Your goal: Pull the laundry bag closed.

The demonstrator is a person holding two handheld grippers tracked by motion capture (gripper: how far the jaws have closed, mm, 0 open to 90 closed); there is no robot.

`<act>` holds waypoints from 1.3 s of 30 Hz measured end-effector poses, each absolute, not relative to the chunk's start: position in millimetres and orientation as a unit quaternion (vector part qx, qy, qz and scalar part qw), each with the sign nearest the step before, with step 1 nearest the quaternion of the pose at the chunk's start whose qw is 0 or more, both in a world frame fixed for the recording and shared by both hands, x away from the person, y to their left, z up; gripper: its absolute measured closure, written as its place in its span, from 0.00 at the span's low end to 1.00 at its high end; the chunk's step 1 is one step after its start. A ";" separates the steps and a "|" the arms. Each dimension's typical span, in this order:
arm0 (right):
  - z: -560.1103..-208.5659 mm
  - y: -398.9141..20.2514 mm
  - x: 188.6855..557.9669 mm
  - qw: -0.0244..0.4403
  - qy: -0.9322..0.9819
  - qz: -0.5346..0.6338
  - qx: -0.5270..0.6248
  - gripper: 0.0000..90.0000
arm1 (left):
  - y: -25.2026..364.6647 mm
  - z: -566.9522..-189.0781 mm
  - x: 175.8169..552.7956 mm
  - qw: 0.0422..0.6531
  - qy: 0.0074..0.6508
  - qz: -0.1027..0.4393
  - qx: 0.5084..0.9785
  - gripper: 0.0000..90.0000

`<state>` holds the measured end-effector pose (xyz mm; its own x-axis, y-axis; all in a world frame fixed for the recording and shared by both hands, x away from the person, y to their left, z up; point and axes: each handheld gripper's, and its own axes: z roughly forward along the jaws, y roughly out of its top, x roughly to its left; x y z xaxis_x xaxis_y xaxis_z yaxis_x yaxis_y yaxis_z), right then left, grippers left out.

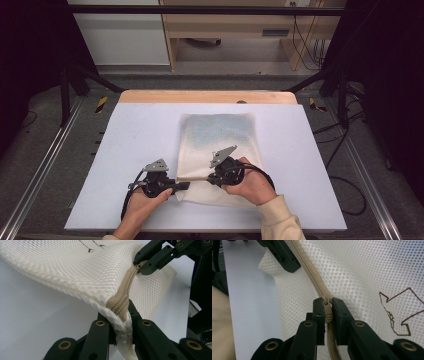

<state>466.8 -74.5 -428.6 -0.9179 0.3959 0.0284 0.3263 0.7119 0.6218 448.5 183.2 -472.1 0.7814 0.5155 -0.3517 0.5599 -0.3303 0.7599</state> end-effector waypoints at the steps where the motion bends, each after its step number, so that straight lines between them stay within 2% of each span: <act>1: -428.4 -74.7 466.7 0.054 0.924 0.325 0.196 0.91 | 183.3 -472.1 448.5 0.476 0.330 -0.024 0.815 0.93; 39: -427.6 -95.0 463.7 0.059 0.919 0.328 0.213 0.91 | 183.7 -469.6 448.1 0.477 0.327 -0.021 0.816 0.93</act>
<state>463.7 -95.0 -427.6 -0.9022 0.4303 0.0309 0.3528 0.6946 0.6270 448.1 183.7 -469.6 0.7853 0.5133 -0.3462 0.5534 -0.3311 0.7642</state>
